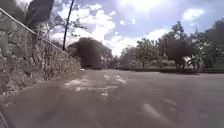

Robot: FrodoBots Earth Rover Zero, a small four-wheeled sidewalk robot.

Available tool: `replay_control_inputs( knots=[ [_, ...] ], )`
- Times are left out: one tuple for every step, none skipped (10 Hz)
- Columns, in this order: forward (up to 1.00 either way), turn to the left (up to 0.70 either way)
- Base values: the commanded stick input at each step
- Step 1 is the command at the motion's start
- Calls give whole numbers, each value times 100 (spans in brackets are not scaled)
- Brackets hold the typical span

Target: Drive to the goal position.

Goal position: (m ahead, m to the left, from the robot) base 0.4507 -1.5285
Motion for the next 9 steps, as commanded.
replay_control_inputs(
  knots=[
    [50, 0],
    [50, 0],
    [50, 0],
    [50, 0],
    [50, 6],
    [50, 18],
    [50, 29],
    [50, 41],
    [50, 0]
  ],
)
